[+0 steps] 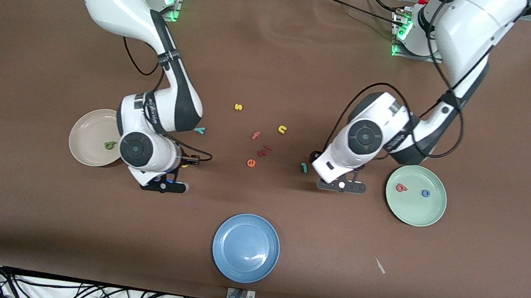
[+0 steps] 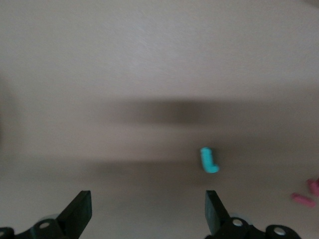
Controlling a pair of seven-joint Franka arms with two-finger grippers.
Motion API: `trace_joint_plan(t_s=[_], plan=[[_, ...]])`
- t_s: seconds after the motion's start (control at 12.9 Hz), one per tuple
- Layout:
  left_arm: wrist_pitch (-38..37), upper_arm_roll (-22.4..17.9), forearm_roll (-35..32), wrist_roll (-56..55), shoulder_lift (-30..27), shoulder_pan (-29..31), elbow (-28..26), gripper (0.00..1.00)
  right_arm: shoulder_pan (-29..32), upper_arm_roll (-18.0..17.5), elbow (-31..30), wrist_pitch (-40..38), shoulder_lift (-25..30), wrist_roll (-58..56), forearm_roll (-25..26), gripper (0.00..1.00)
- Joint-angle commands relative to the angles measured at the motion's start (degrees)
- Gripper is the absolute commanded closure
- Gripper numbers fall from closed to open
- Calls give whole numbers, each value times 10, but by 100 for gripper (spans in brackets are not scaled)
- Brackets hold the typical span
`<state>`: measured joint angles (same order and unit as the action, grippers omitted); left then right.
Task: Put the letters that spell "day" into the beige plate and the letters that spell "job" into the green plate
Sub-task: 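Place the yellow o on the beige plate while the left gripper grasps, then place the teal l on the green plate while the right gripper grasps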
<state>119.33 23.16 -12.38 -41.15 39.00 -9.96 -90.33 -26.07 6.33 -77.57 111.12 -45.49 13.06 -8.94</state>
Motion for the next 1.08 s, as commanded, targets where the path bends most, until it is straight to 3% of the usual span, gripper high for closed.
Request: trace_joint_plan(t_s=[0.0, 0.23, 0.54, 0.62, 0.85, 1.01], plan=[[-7, -7, -5, -65, 52, -29, 65, 0, 0, 18, -102, -2, 84, -43, 27, 100], [41, -7, -5, -66, 79, -41, 66, 3, 0, 59, -207, 35, 154, -121, 27, 100], [71, -7, -11, -65, 95, -43, 66, 37, 0, 122, -364, 162, 224, -271, 27, 100], [78, -7, -12, -64, 99, -43, 66, 48, 0, 138, -377, 184, 223, -312, 26, 100], [94, -7, -16, -62, 109, -44, 60, 48, 21, 160, -394, 240, 206, -415, 23, 100], [95, -8, -17, -65, 111, -50, 54, 51, 31, 160, -387, 241, 196, -474, 23, 81]])
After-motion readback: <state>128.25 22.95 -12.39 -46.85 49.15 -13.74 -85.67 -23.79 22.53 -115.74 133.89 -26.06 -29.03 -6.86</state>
